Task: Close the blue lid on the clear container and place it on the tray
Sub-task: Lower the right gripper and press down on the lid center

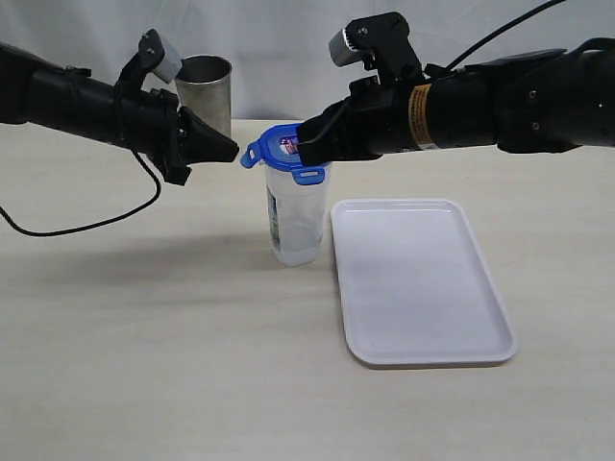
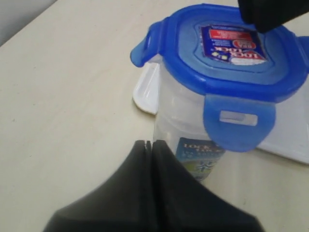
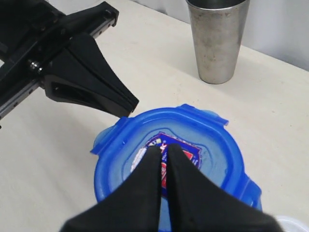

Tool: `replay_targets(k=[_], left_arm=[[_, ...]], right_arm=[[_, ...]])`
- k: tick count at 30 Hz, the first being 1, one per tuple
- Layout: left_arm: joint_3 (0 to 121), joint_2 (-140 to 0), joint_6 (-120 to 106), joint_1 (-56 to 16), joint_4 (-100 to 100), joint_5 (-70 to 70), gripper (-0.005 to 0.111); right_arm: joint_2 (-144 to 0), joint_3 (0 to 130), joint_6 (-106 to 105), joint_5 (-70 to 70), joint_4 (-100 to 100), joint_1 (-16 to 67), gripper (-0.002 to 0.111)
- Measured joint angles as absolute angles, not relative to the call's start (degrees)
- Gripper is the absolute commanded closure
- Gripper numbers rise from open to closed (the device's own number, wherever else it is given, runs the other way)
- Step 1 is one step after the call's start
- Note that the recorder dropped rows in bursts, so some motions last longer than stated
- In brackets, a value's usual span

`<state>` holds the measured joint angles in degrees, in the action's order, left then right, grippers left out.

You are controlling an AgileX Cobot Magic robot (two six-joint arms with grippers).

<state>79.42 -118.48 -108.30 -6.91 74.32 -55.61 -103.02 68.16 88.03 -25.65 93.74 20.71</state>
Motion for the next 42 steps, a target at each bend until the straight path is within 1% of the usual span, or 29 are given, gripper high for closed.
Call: replay_targets(k=[5,11,18,26,34,42], left_arm=[[79.12,-116.94,-107.97,-6.91,74.32,-54.29,0.107],[74.18,-112.05,-110.2,-6.91,74.32,-48.27,0.107],[71.6,-108.59,-113.03,-7.02,75.52,-50.96,0.107],[69.78,-108.59,-120.63,-7.25,81.28,-54.07,0.107],[69.03,-109.13,-121.02,-7.25,83.85,-54.99,0.107],[68.82,-111.68,-121.02,-10.18,84.44,-52.5,0.107]], right_arm=[[-103.02,68.16,88.13,-25.65,94.15,20.71,0.104],[-103.02,68.16,89.46,-25.65,96.49,20.71,0.104],[-103.28,68.16,89.46,-25.65,96.71,20.71,0.104],[-105.29,69.97,89.57,-25.76,95.74,20.71,0.104],[-105.51,69.98,89.99,-26.1,95.51,20.71,0.104],[-105.56,69.98,90.04,-26.69,95.43,20.71,0.104]])
